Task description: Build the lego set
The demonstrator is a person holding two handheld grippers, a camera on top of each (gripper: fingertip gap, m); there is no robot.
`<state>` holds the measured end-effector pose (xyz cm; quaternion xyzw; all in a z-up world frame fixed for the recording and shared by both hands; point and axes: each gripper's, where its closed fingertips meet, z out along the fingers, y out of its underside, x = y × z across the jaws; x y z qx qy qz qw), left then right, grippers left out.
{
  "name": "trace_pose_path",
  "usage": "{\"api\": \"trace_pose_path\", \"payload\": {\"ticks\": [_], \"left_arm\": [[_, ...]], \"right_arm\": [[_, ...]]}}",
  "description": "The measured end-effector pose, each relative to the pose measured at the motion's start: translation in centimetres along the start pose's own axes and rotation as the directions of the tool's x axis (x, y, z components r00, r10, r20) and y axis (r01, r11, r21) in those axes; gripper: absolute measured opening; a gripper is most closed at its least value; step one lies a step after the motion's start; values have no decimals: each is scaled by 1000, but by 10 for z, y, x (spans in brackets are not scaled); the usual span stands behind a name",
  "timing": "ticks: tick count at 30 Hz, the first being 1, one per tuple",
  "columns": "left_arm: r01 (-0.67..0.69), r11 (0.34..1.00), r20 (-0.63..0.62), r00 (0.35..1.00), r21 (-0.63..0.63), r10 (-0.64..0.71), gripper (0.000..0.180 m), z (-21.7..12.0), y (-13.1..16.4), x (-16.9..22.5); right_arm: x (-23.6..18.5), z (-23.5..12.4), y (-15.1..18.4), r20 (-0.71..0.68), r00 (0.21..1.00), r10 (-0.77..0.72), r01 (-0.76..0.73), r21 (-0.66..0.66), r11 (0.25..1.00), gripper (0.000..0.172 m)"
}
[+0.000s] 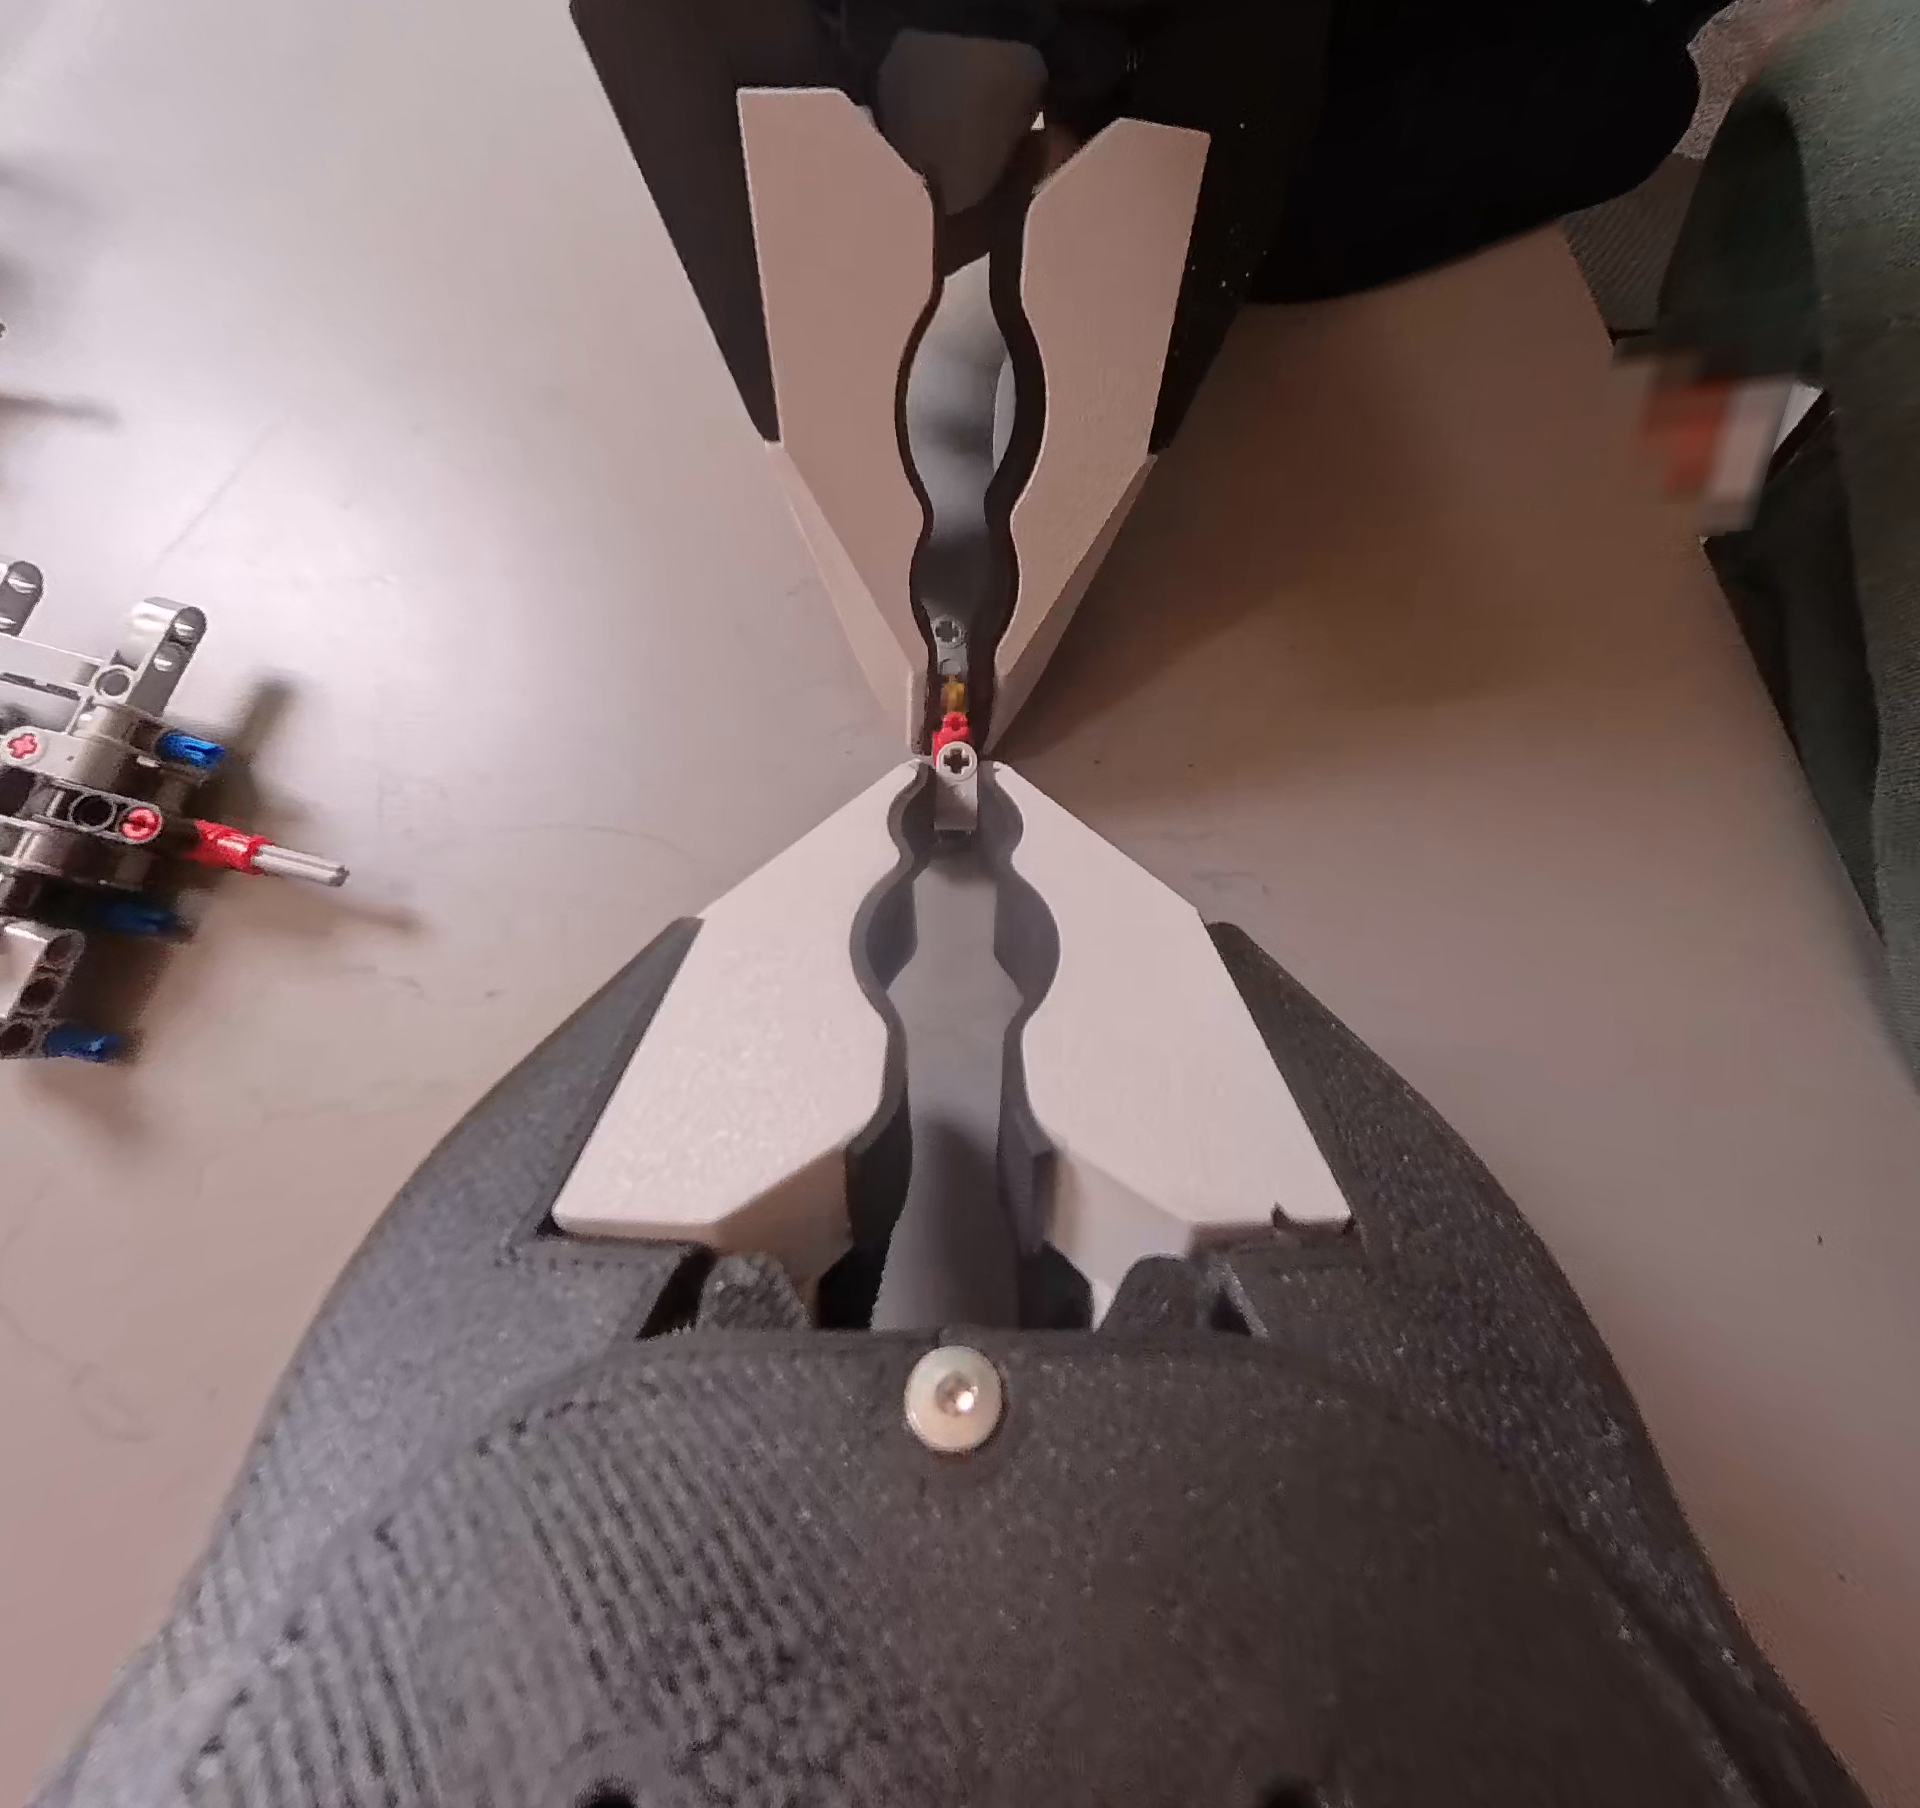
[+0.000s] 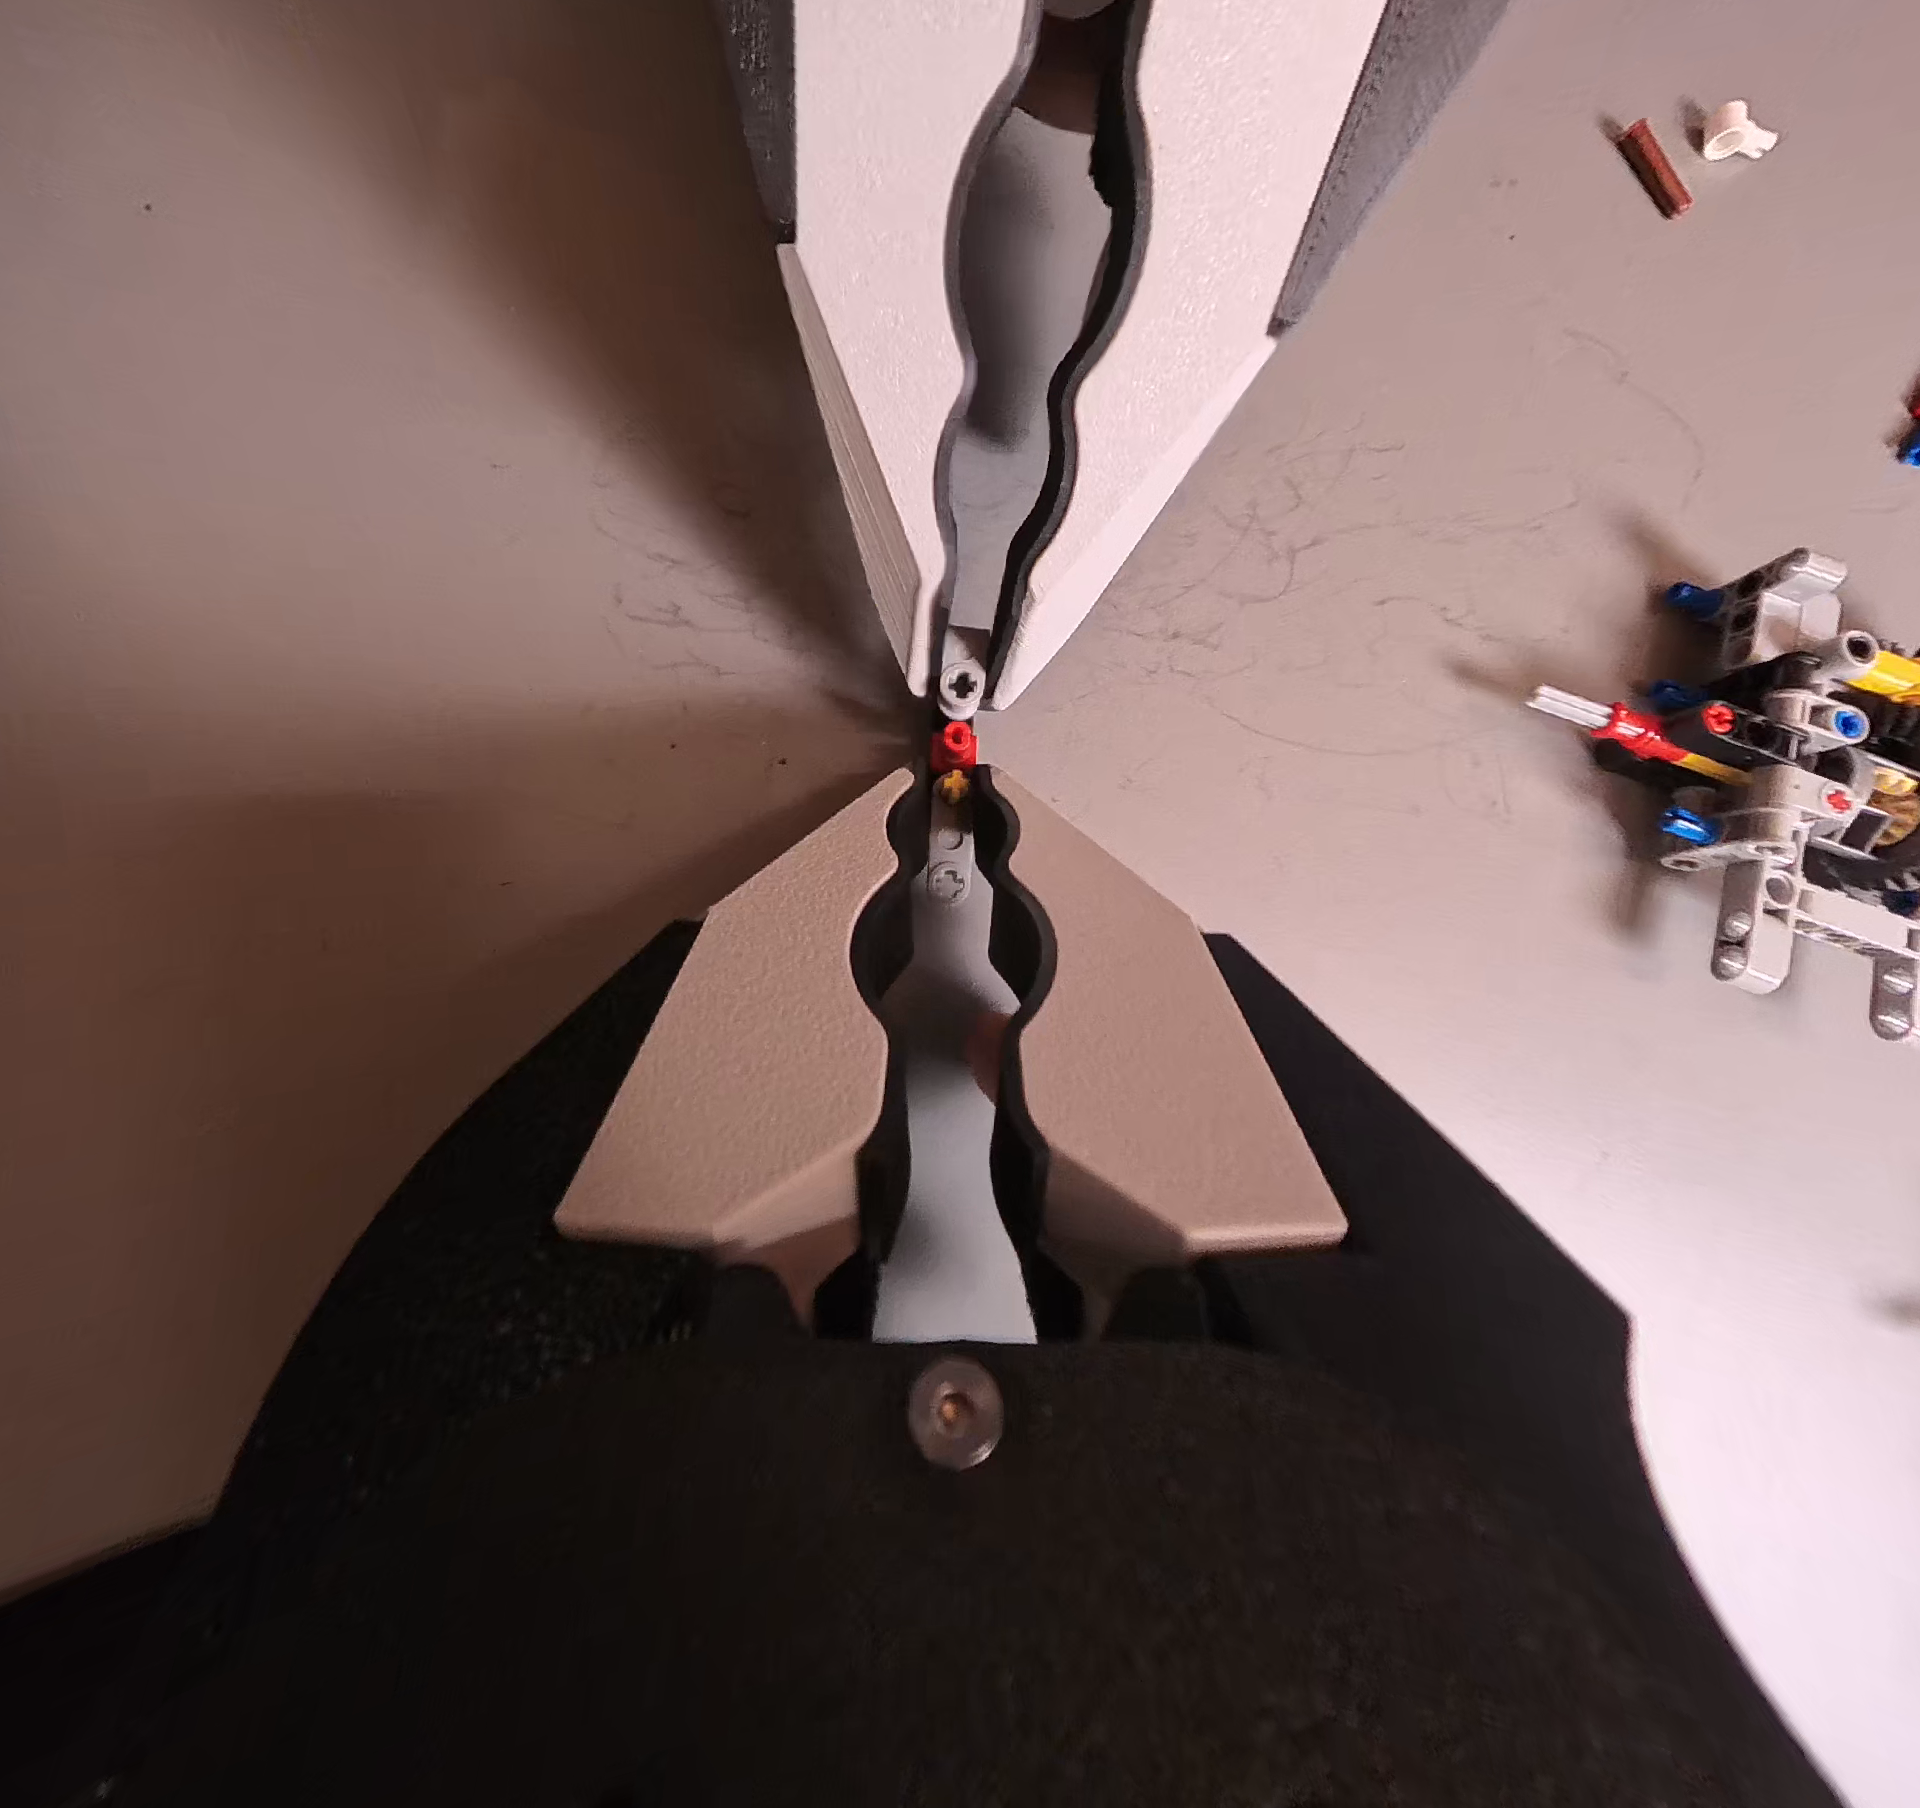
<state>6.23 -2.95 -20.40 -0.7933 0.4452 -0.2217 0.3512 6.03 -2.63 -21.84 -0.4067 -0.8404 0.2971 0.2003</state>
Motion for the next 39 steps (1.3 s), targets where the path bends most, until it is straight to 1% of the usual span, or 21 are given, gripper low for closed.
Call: {"api": "trace_pose_path", "payload": {"ticks": [2,4,8,13,22,27,29,30,32,34,39], "left_arm": [[-22,999,19,1000,22,22,9,-1,0,-1],[-15,998,15,1000,53,15,11,-2,0,0],[-15,995,28,1000,95,13,9,-5,-3,-1],[-29,995,31,999,95,26,6,-2,-4,0],[16,1000,3,1000,-27,-16,6,-1,-1,-1],[3,995,-27,1000,-103,-6,6,1,1,-1],[-22,986,-36,999,-167,16,9,8,9,0],[-34,987,-42,999,-156,28,5,8,7,1],[-53,989,-35,998,-142,48,6,8,7,0],[-21,991,-52,999,-131,14,7,8,7,1],[-7,984,-60,998,-181,-4,7,8,7,0]], "right_arm": [[0,0,0,6,1000,3,-3,1,1000,6],[0,0,0,10,1000,6,-6,4,1000,6],[0,0,0,15,1000,10,-10,6,1000,6],[0,0,0,17,1000,11,-11,7,1000,6],[0,0,0,22,1000,7,-7,3,1000,6],[0,0,0,25,1000,7,-7,5,1000,6],[-1,0,1,30,1000,2,-2,-2,1000,6],[-2,-1,2,26,1000,-3,3,-1,1000,6],[-1,-1,2,18,1000,-2,2,1,1000,6],[-1,-1,2,16,1000,-4,4,2,1000,6],[-1,-1,2,32,999,11,-11,8,1000,6]]}}
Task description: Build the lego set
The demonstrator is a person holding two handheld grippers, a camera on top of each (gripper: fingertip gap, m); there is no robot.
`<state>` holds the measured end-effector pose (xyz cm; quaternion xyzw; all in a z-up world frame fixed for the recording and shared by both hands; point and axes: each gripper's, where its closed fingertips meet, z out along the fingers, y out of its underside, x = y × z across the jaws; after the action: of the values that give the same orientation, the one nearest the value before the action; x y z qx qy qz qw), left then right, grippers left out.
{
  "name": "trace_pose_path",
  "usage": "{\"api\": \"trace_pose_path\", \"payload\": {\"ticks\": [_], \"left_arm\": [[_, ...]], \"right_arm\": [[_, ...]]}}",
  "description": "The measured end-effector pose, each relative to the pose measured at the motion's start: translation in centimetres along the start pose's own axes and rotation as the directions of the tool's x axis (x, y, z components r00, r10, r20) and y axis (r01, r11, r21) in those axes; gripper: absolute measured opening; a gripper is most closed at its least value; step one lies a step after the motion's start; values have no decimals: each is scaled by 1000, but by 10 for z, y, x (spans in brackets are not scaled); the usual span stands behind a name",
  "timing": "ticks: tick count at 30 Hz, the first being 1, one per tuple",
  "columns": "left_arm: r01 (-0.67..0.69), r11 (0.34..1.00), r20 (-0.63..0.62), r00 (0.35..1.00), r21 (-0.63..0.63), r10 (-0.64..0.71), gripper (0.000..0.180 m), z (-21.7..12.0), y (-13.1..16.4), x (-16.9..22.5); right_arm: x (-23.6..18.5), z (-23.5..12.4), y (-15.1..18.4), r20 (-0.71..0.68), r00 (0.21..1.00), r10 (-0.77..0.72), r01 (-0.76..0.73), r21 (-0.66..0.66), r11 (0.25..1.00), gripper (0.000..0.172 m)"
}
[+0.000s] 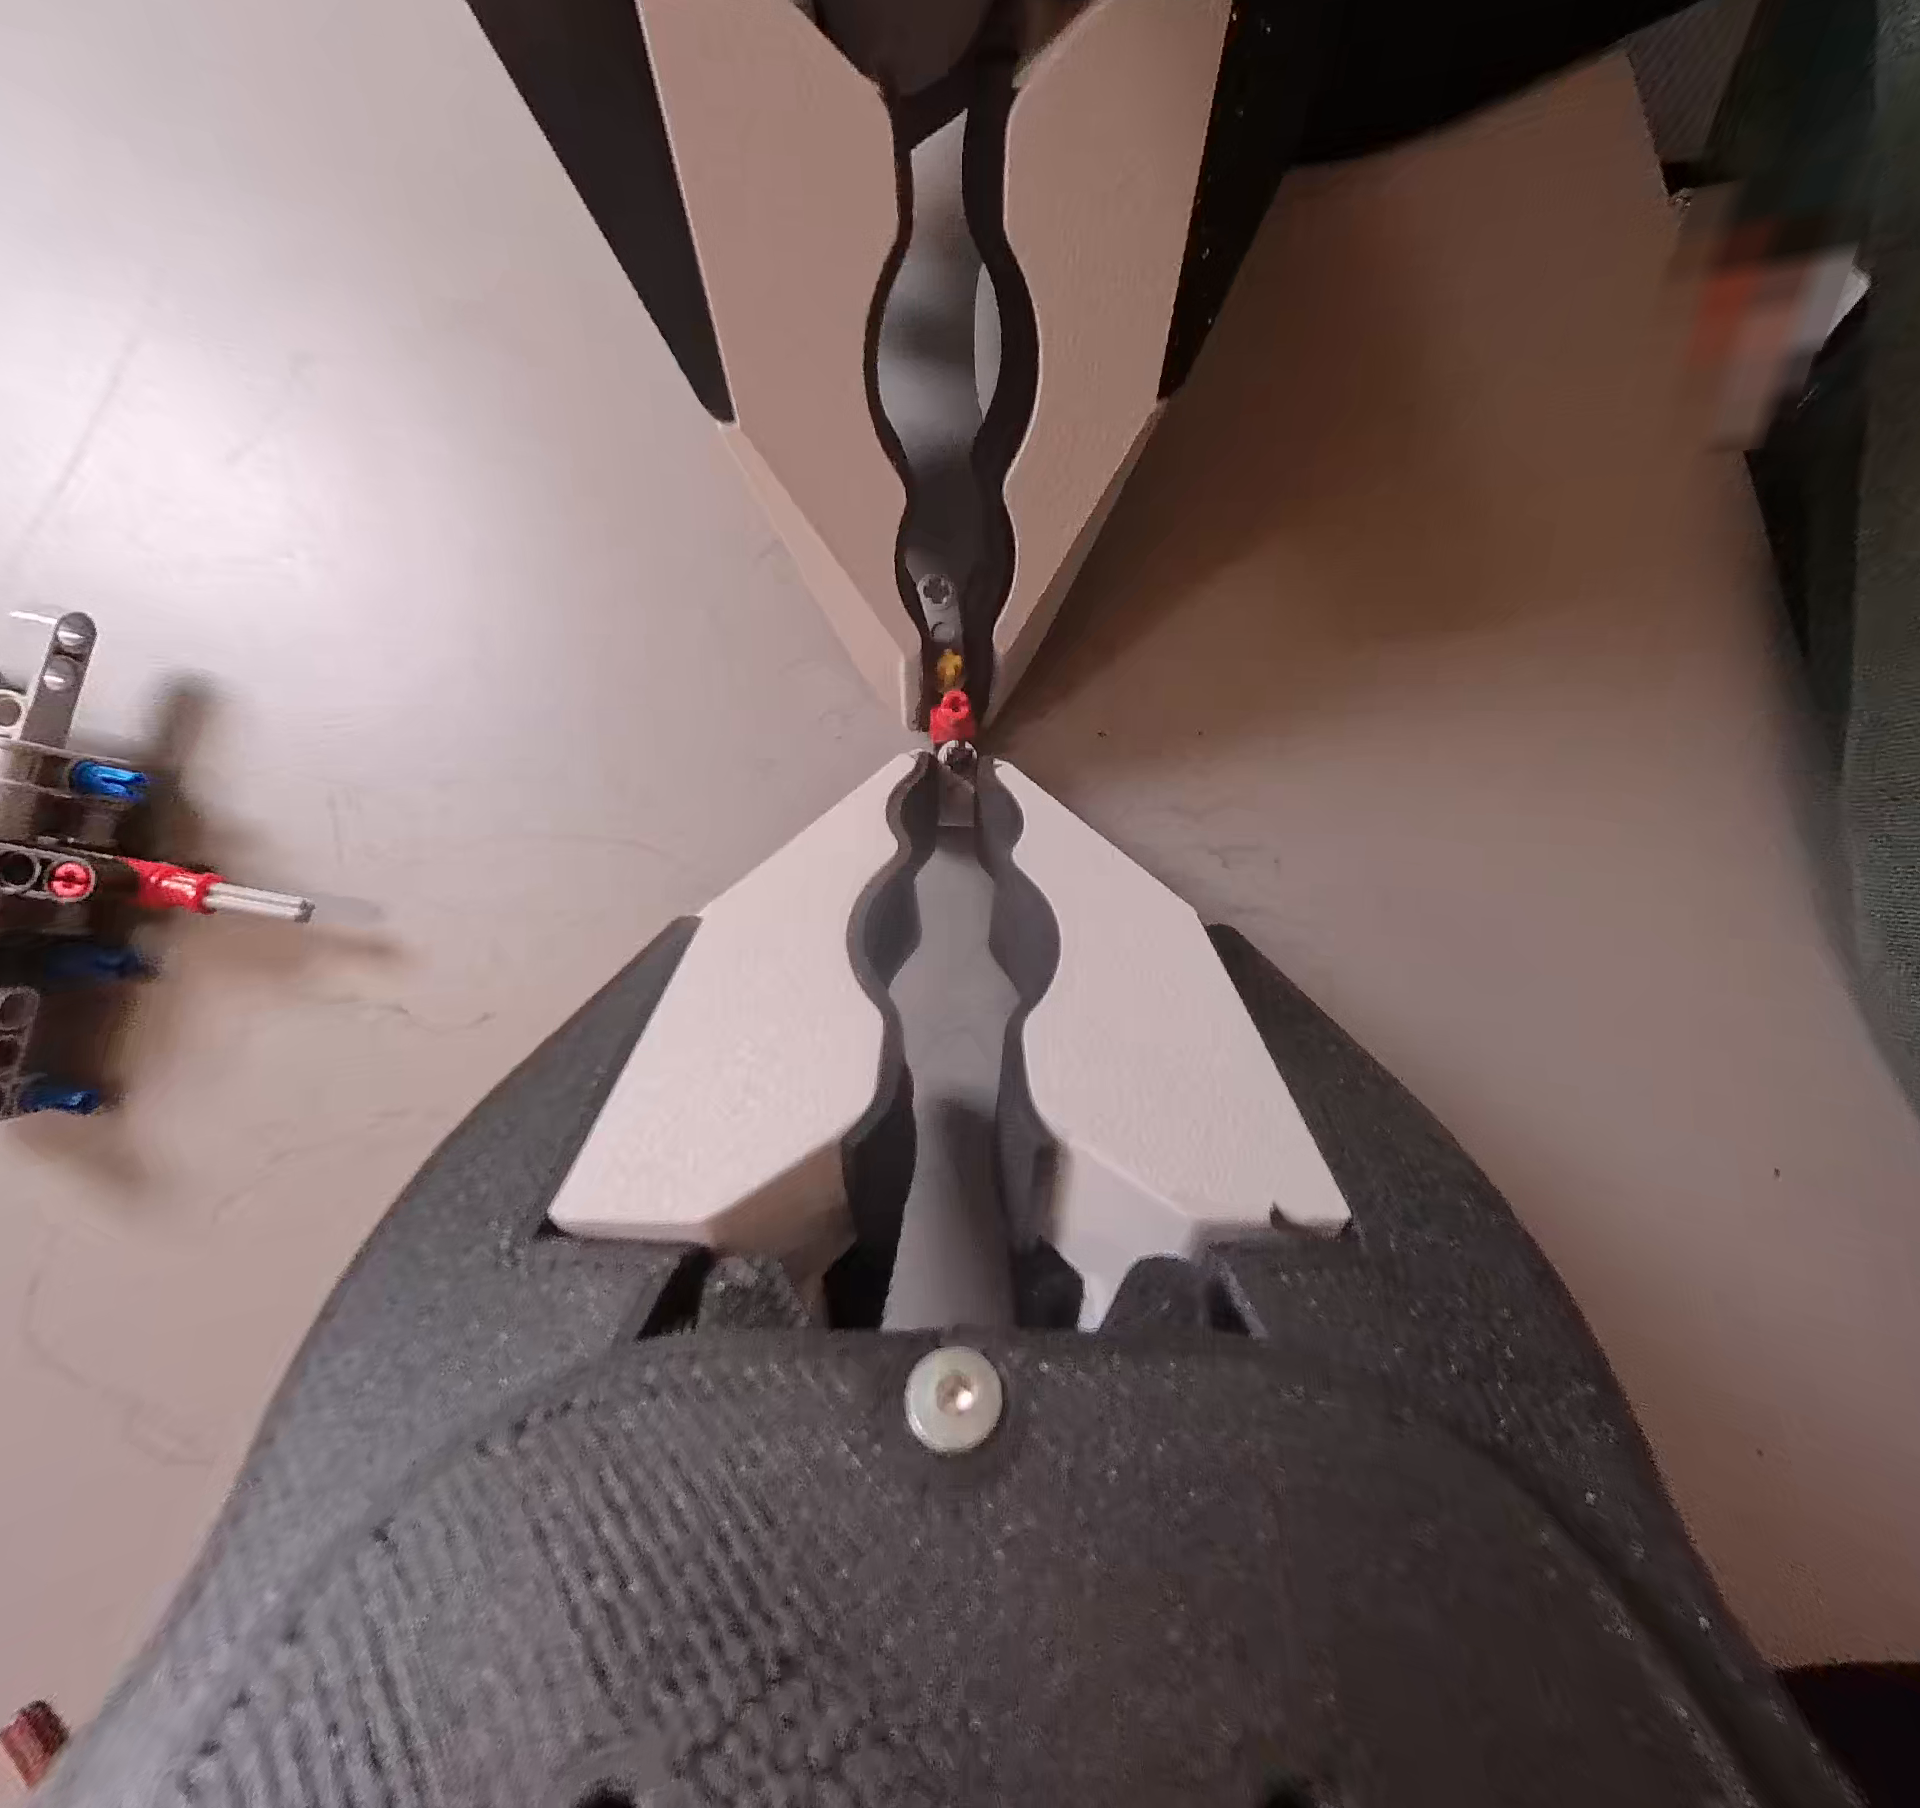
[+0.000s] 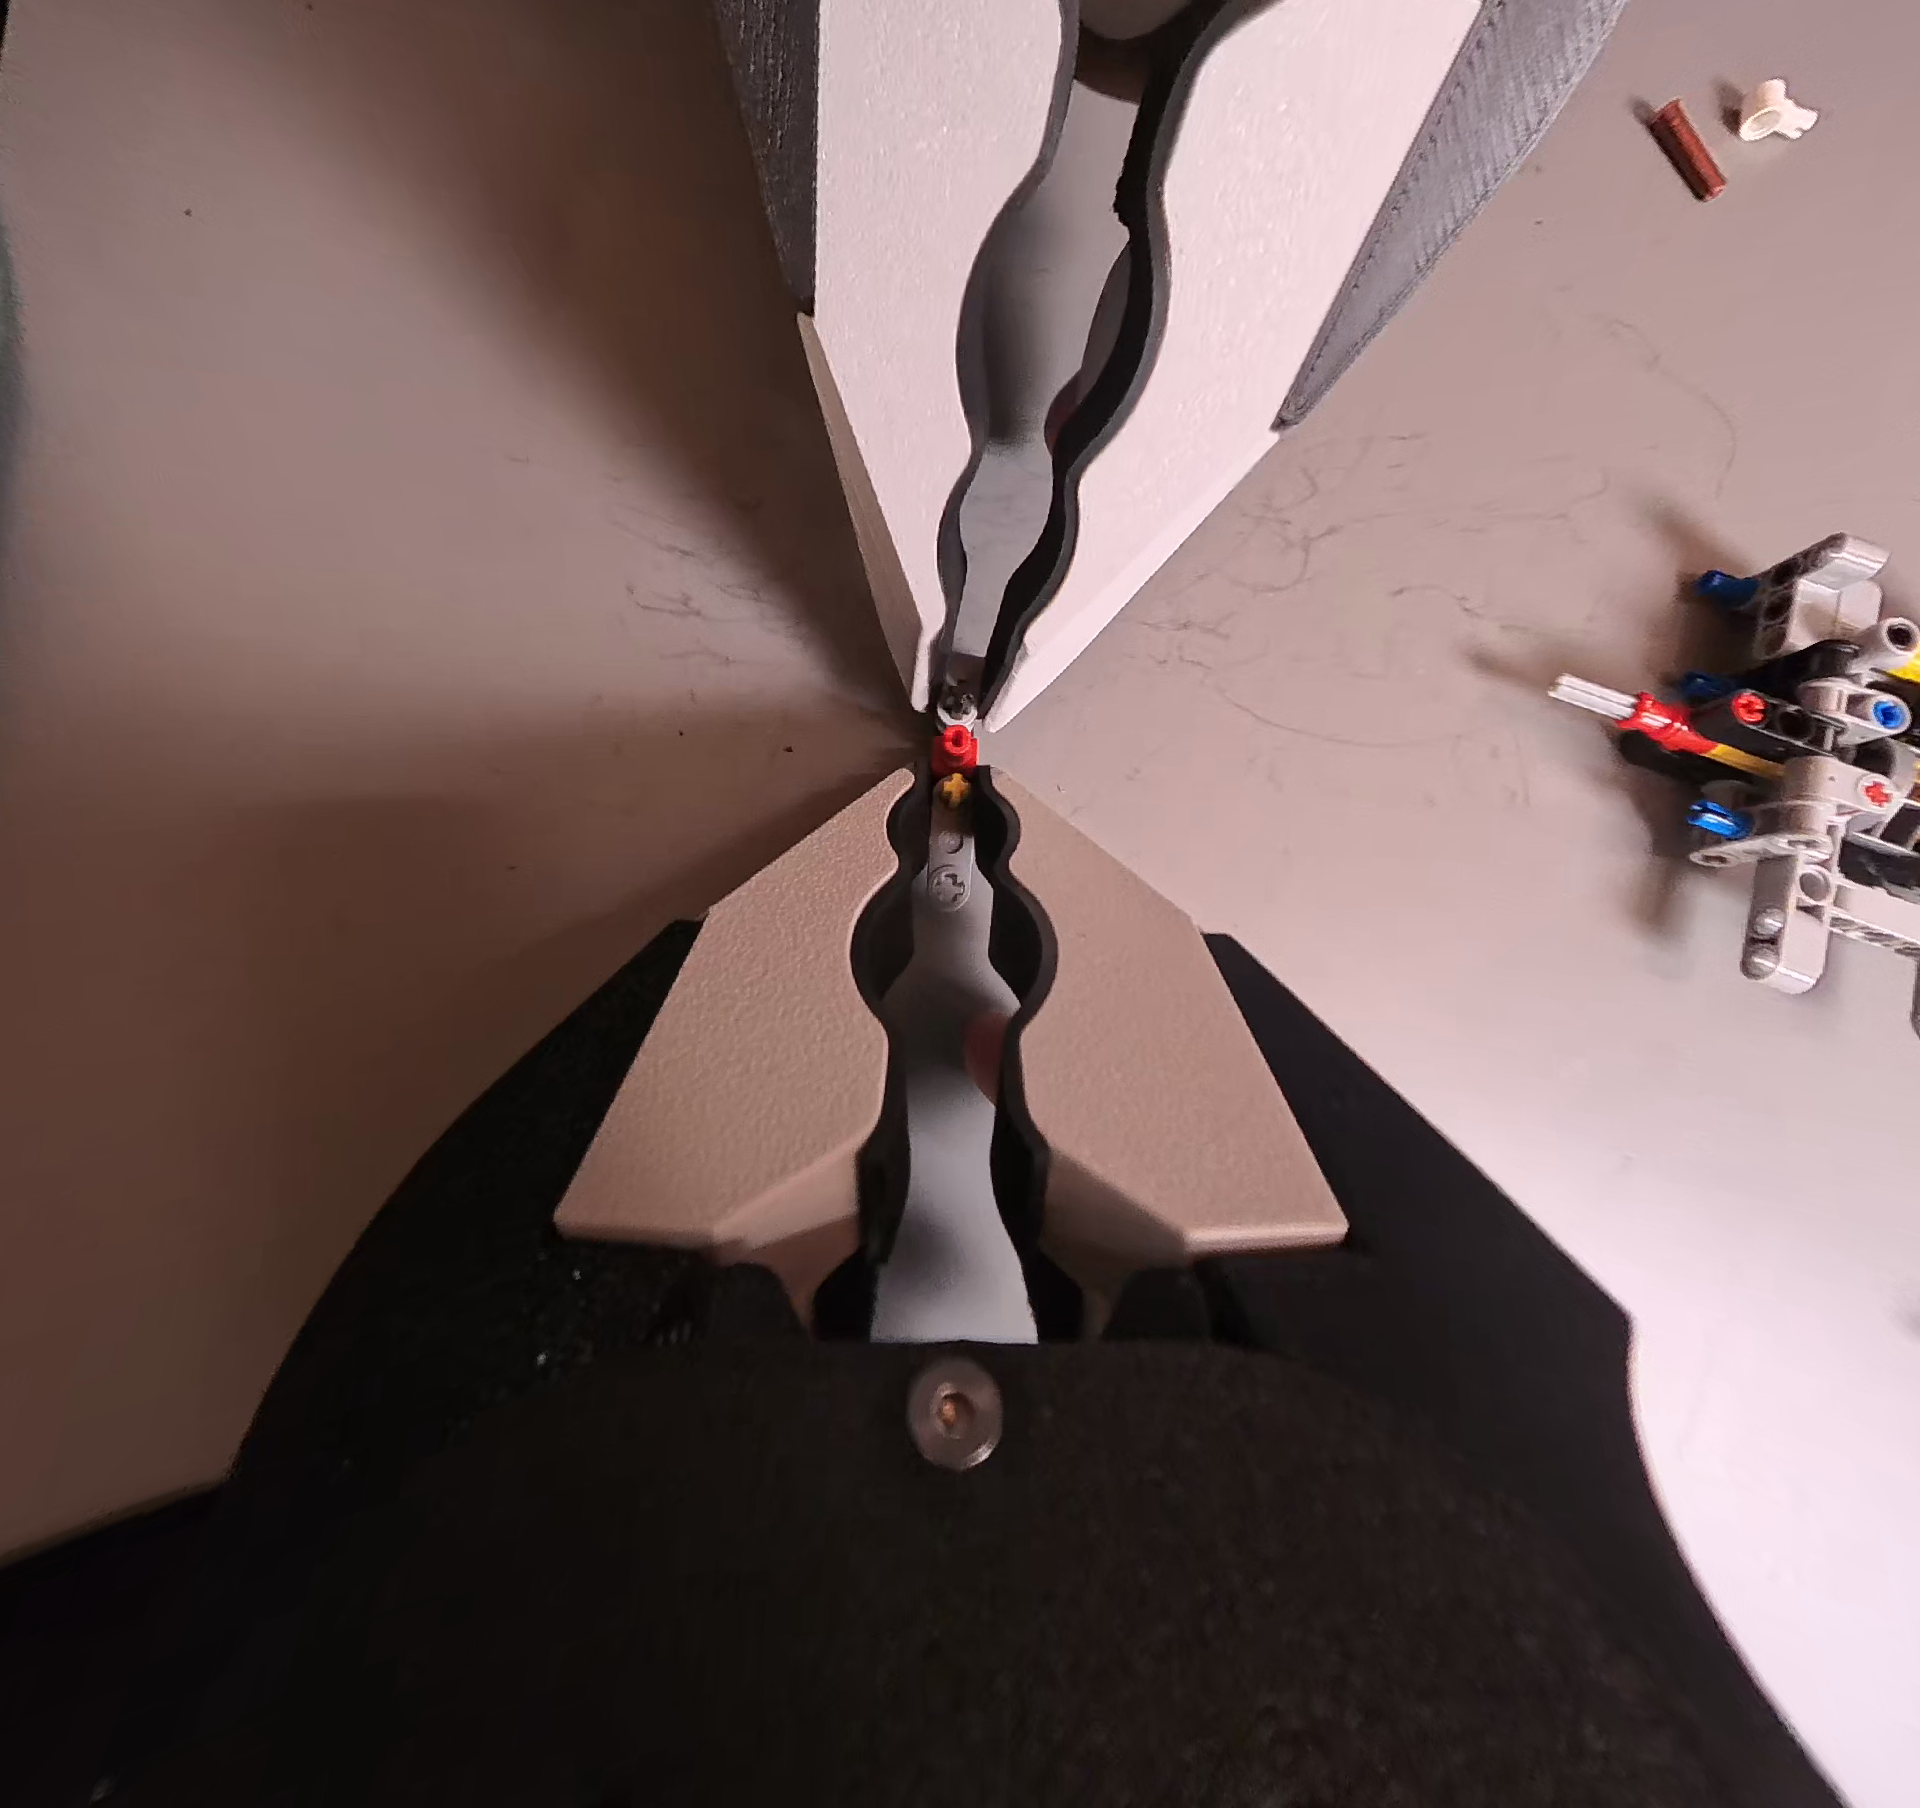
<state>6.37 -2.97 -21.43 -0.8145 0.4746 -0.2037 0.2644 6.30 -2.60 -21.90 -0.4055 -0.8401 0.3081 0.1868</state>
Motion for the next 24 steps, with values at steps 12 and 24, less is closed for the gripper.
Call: {"api": "trace_pose_path", "payload": {"ticks": [12,24], "left_arm": [[29,997,82,996,67,-34,14,-3,1,2],[61,981,146,985,182,-88,7,0,-4,-3]], "right_arm": [[1,0,1,-33,999,0,-1,-14,1000,6],[1,0,2,-28,999,20,-20,-16,1000,6]]}}
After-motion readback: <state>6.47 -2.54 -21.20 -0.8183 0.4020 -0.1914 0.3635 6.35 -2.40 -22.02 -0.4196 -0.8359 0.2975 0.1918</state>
